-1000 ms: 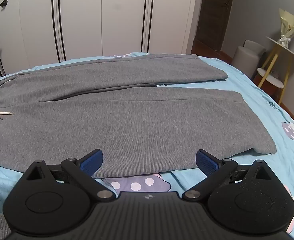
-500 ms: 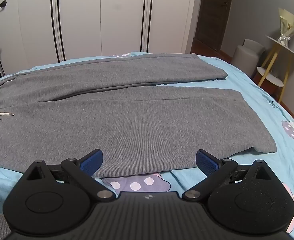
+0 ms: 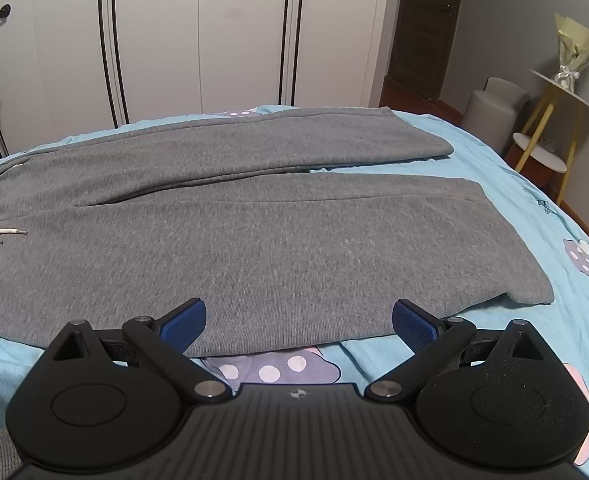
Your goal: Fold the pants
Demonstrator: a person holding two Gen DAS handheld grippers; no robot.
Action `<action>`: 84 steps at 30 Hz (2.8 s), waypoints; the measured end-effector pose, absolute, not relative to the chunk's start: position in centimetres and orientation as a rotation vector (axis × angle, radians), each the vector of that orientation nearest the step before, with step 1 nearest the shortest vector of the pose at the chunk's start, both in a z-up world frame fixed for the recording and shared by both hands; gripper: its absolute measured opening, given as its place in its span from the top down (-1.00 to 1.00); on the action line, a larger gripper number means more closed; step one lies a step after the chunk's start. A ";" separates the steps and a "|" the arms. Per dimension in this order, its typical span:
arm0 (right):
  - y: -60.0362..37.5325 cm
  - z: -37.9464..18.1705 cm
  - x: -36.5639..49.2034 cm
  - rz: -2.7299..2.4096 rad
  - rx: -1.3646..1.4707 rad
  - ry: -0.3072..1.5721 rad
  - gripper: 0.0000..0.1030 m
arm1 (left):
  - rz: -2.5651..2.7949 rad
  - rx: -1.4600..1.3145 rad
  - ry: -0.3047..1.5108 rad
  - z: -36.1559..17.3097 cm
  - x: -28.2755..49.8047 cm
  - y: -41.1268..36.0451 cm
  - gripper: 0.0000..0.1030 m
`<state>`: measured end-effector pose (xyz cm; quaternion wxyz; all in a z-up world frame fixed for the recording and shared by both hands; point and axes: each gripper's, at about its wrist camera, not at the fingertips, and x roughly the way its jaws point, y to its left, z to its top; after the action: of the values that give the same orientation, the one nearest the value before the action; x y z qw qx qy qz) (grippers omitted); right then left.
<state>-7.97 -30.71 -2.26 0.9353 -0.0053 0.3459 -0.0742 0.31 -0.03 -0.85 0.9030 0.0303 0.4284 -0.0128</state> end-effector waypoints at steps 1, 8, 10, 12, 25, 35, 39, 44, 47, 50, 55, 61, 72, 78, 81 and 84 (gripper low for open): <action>-30.8 -2.2 -8.1 -0.152 -0.010 0.707 -0.93 | -0.026 0.063 0.886 -0.8 0.3 0.0 -1.00; -30.8 -2.3 -8.0 -0.153 -0.010 0.706 -0.93 | -0.026 0.067 0.889 -0.9 0.4 -0.1 -1.00; -30.8 -2.3 -8.0 -0.154 -0.009 0.707 -0.93 | -0.026 0.064 0.889 -1.0 0.4 0.0 -1.00; -30.8 -2.3 -8.0 -0.155 -0.008 0.707 -0.93 | -0.026 0.062 0.889 -1.0 0.3 0.0 -1.00; -30.9 -2.4 -7.9 -0.154 -0.003 0.713 -0.93 | -0.029 0.062 0.893 -1.0 0.4 0.0 -1.00; -30.9 -2.4 -8.0 -0.152 0.004 0.714 -0.93 | -0.029 0.062 0.896 -1.0 0.4 0.0 -1.00; -31.0 -2.4 -7.9 -0.150 0.010 0.717 -0.93 | -0.030 0.061 0.896 -1.0 0.4 0.1 -1.00; -31.1 -2.4 -7.9 -0.138 0.022 0.711 -0.93 | -0.029 0.061 0.896 -1.1 0.3 0.1 -1.00; -31.1 -2.3 -8.0 -0.135 0.024 0.706 -0.93 | -0.029 0.060 0.898 -1.1 0.4 0.1 -1.00; -31.1 -2.4 -8.0 -0.137 0.021 0.707 -0.93 | -0.029 0.060 0.899 -1.1 0.4 0.1 -1.00; -31.1 -2.3 -7.9 -0.138 0.022 0.707 -0.93 | -0.029 0.059 0.900 -1.1 0.4 0.1 -1.00; -31.1 -2.3 -7.9 -0.140 0.025 0.705 -0.93 | -0.030 0.059 0.902 -1.1 0.4 0.1 -1.00; -31.0 -2.2 -7.9 -0.140 0.020 0.699 -0.93 | -0.030 0.059 0.906 -1.2 0.6 0.0 -1.00; -31.2 -2.2 -7.9 -0.144 0.018 0.691 -0.93 | -0.030 0.058 0.911 -1.2 0.8 -0.1 -1.00; -31.4 -2.3 -7.8 -0.146 0.022 0.694 -0.93 | -0.031 0.059 0.912 -1.3 0.9 -0.1 -1.00; -31.5 -2.4 -7.8 -0.146 0.023 0.695 -0.93 | -0.031 0.060 0.913 -1.3 0.9 -0.2 -1.00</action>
<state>-7.79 -31.46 -2.41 0.9375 0.0112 0.3404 -0.0717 0.90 -0.17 -1.30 0.8970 0.0291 0.4409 -0.0152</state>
